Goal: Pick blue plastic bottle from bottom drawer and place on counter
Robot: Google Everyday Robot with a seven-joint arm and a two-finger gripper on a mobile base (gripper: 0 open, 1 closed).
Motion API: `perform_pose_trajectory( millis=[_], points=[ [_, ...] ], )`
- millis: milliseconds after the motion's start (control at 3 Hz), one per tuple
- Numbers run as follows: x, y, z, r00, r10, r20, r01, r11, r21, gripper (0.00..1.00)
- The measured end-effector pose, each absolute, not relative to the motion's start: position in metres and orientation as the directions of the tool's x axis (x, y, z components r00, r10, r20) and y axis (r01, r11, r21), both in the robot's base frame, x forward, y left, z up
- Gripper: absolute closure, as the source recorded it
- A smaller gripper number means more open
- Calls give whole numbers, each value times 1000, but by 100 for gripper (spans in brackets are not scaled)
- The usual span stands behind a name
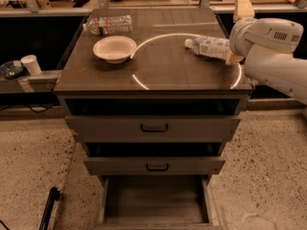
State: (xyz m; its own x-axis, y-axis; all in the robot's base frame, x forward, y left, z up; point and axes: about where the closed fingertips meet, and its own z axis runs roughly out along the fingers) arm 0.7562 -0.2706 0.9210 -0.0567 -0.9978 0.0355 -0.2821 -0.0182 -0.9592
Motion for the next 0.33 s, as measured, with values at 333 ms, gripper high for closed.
perform_pose_trajectory(
  millis=[333],
  points=[
    [756,-271,921,-57,-998,36,-282,-18,-959,0]
  ],
)
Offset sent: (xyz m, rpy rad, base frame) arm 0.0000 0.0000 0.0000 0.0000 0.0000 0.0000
